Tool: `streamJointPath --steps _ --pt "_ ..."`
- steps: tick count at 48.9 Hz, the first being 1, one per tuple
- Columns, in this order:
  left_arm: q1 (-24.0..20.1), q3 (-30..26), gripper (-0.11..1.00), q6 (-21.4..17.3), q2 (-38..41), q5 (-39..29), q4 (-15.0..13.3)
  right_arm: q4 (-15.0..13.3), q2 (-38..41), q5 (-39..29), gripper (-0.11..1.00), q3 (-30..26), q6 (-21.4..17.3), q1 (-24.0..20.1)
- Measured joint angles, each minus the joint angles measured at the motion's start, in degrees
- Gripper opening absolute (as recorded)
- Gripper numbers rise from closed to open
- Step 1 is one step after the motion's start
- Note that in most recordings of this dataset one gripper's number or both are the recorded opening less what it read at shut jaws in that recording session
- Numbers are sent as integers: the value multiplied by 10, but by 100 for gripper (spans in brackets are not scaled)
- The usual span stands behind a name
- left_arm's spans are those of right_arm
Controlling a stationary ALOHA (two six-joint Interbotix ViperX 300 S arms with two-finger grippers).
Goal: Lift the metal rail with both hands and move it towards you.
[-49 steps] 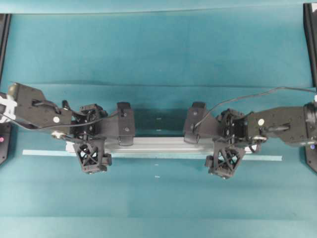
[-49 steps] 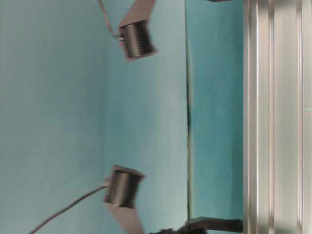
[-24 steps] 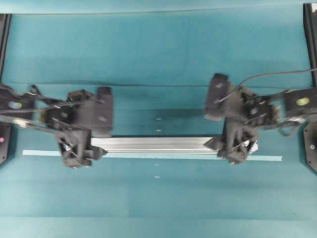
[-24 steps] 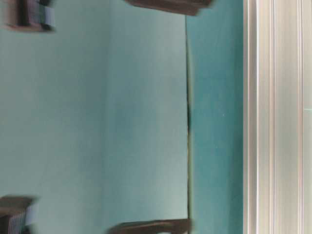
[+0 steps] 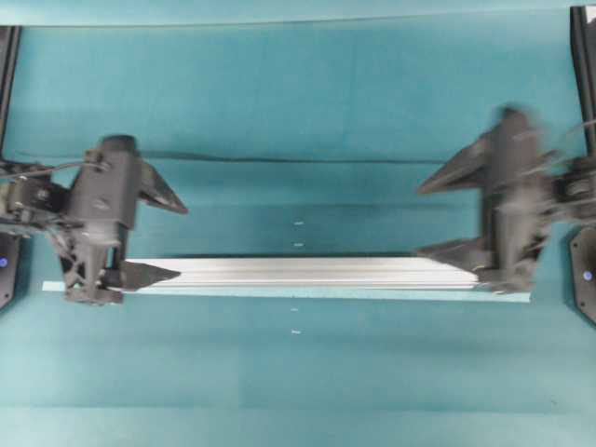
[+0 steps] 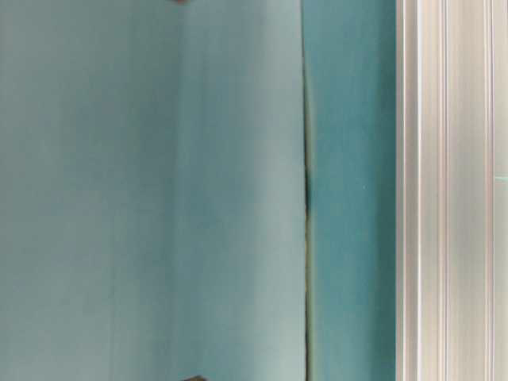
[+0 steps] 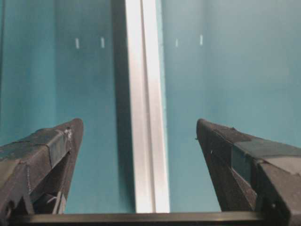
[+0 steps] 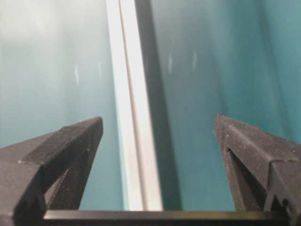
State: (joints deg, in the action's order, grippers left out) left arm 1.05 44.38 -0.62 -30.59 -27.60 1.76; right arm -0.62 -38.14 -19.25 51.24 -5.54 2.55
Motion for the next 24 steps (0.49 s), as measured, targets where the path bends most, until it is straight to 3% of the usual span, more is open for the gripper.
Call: streamJointPath --steps 13,24 --pt "0 7 97 0 -40 56 0 1 -103 18 96 22 4 2" --pt "0 27 96 1 -88 134 0 0 -145 18 96 28 4 4"
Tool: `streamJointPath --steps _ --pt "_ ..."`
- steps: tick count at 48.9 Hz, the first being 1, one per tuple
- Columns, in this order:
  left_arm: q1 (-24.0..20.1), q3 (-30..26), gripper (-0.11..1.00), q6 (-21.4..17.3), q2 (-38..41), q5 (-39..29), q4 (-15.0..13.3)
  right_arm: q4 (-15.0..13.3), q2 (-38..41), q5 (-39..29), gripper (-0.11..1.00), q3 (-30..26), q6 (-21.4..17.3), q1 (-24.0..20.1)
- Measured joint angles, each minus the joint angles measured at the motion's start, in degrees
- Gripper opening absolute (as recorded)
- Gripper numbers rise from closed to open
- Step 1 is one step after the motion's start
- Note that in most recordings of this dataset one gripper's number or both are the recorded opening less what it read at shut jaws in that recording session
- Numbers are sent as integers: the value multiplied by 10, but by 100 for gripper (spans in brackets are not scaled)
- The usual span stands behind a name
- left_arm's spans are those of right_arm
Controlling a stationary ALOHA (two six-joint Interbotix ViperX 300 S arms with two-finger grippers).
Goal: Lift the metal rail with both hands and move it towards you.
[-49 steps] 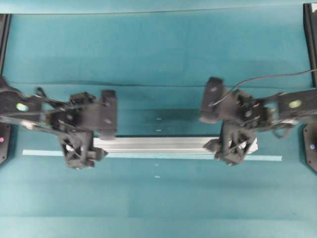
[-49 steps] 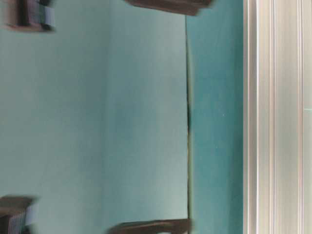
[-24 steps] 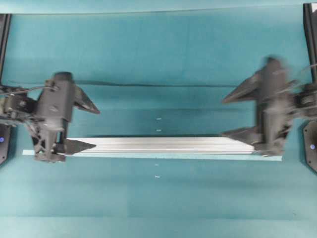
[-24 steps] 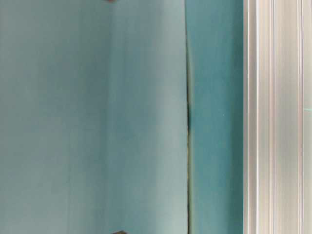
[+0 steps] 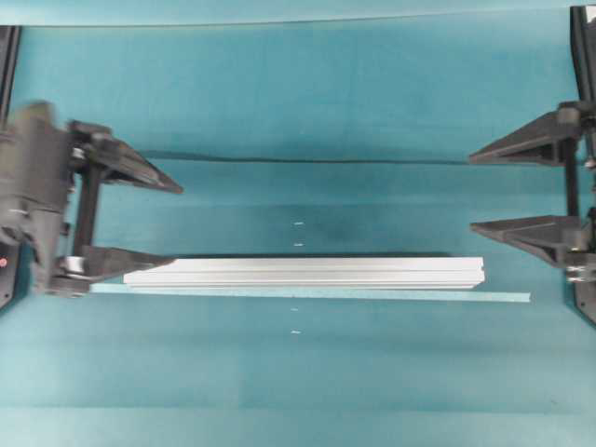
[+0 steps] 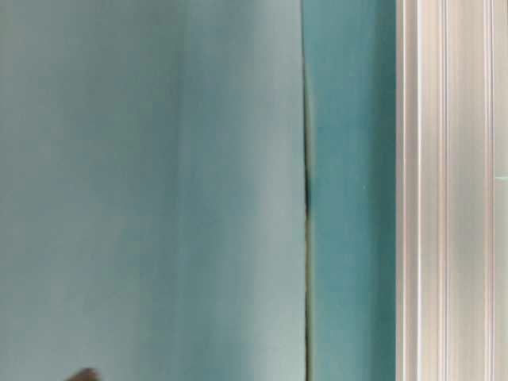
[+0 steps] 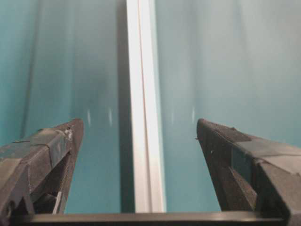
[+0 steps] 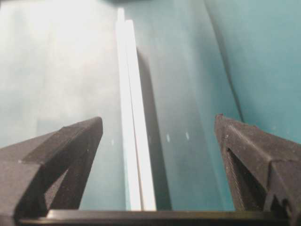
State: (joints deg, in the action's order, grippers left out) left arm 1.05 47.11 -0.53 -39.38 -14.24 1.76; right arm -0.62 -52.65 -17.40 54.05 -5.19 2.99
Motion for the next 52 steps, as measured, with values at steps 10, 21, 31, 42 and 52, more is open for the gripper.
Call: streamJointPath --steps 10,21,31,42,52 --pt "0 13 96 1 -44 21 0 0 -25 0 95 1 1 3" --pt "0 20 95 1 -77 23 0 0 -36 5 95 6 1 4" --pt "0 21 94 2 -78 23 0 0 -36 11 95 8 1 4" --pt "0 21 94 1 -79 23 0 1 -37 11 95 11 0 4" --pt "0 21 94 1 -80 23 0 0 -37 11 95 10 1 4"
